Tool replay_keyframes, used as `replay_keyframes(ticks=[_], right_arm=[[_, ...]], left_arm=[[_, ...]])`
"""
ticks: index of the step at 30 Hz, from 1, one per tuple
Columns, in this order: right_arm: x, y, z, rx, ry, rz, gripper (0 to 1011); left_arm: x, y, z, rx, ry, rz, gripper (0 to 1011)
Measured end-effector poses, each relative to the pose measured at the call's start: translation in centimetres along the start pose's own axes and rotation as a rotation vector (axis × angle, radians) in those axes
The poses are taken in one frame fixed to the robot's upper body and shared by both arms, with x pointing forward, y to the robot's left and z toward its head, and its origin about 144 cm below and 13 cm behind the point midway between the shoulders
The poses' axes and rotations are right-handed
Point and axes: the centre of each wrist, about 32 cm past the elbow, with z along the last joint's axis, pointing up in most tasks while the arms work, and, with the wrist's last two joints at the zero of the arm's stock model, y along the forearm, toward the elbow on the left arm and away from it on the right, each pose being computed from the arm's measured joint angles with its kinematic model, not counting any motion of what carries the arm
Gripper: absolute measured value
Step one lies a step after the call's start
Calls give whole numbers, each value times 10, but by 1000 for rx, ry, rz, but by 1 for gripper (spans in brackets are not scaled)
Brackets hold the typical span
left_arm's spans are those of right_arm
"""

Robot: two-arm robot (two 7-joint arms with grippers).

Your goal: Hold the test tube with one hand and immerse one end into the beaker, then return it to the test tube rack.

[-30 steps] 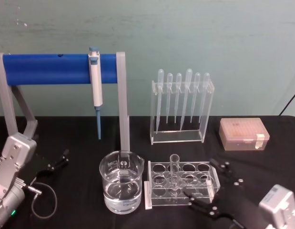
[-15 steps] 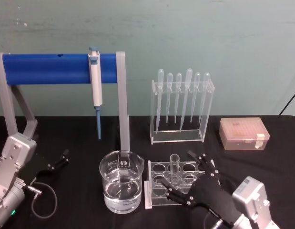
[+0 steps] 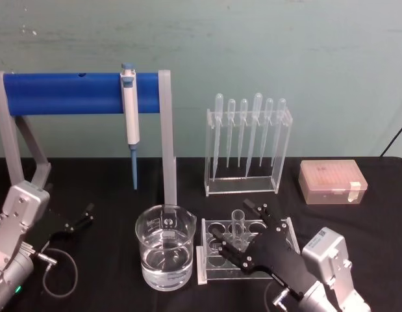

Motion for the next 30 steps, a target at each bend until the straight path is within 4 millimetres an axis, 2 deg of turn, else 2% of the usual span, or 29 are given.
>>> replay_keyframes(ticks=[4,6,7,11,12,15,19,30], right_arm=[[0,0,0,-6,8,-9,771],[0,1,1,-8,12,-12,677],[0,1,2,-8,13,-12,677],[0,1,3,-9,12,-12,536],[0,1,3,-9,12,-13,474],[0,1,3,-10,12,-12,413],[0,1,4,-15,16,-14,254],[1,2,9,-11,22,-17,224]], left_arm=[[0,0,0,0,0,0,1000],[0,0,0,0,0,0,1000],[0,0,0,0,0,0,1000],[0,0,0,0,0,0,1000],[0,0,0,0,0,0,1000],[0,0,0,0,0,0,1000],[0,0,0,0,0,0,1000],[0,0,0,0,0,0,1000]])
